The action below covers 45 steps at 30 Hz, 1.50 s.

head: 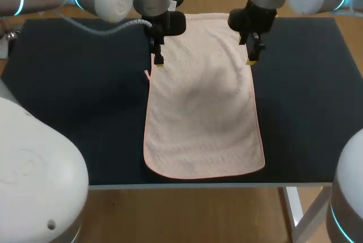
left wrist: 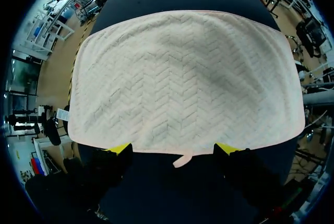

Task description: Fold the towel

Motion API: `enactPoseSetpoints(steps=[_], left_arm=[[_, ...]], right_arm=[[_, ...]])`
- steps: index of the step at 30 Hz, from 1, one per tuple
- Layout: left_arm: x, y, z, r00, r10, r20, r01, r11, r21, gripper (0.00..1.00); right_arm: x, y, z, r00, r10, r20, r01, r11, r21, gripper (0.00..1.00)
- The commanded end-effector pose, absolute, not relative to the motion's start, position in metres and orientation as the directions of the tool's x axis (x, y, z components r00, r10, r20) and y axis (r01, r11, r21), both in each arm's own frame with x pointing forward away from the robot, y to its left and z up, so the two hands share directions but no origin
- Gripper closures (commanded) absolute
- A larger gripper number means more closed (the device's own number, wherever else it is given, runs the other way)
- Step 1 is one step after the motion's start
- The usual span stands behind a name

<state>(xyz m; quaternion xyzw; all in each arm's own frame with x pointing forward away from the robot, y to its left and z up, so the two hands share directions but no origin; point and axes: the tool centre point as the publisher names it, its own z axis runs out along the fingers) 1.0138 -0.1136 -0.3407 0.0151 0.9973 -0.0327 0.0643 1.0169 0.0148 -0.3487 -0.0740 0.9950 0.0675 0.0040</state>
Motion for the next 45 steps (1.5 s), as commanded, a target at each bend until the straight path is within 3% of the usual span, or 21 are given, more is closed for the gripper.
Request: enactPoseSetpoints(steps=[1, 15, 20, 45], left_arm=[[1.016, -0.115, -0.356, -0.993, 0.012, -0.119, 0.021, 0.997, -0.074, 0.0], [1.015, -0.111, -0.384, -0.985, 0.048, -0.169, 0.057, 0.997, -0.054, 0.0], [1.015, -0.107, -0.39, -0.984, 0.006, -0.18, 0.027, 0.993, -0.114, 0.0], [1.019, -0.108, -0.421, -0.972, 0.041, -0.23, 0.06, 0.995, -0.077, 0.0]], right_arm=[[1.026, 0.014, -0.362, -0.987, -0.151, 0.047, -0.144, 0.981, 0.132, 0.0], [1.034, 0.018, -0.387, -0.992, -0.089, 0.087, -0.076, 0.986, 0.146, 0.0], [1.036, 0.021, -0.395, -0.992, -0.075, 0.101, -0.06, 0.988, 0.142, 0.0], [1.046, 0.009, -0.432, -0.989, 0.014, 0.145, 0.026, 0.996, 0.081, 0.0]])
